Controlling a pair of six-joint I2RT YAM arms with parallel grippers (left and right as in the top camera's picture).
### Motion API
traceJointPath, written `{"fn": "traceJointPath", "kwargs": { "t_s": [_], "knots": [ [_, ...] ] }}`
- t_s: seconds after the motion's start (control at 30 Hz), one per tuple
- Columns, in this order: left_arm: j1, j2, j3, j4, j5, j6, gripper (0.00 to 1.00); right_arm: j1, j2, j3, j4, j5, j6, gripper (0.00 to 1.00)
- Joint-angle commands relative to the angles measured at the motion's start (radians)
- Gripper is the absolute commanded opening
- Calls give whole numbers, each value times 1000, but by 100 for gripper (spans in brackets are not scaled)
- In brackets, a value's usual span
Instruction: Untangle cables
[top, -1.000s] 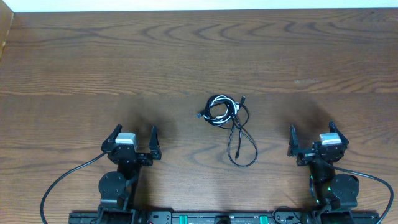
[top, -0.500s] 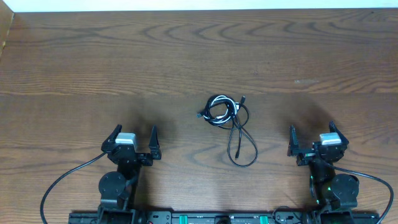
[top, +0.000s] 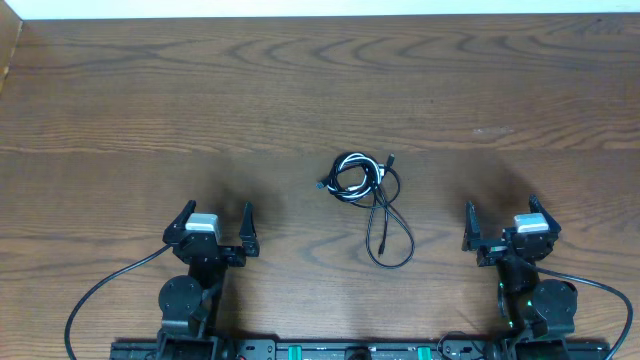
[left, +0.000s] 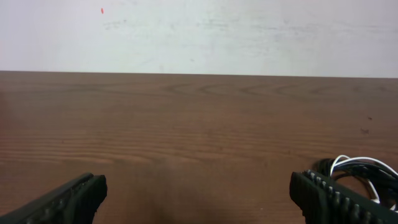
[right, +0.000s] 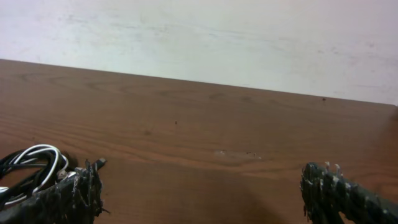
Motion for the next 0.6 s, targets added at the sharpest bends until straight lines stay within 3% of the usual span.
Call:
{"fn": "traceJointPath", "kwargs": {
  "t_s": [0.0,0.57],
  "knots": [
    [-3,2,-19,-29,-17,17,100,6,-5,-2,-4,4,2,99],
    [-3,2,-17,39,-17,17,100,6,-5,-2,-4,3,2,99]
  ]
}}
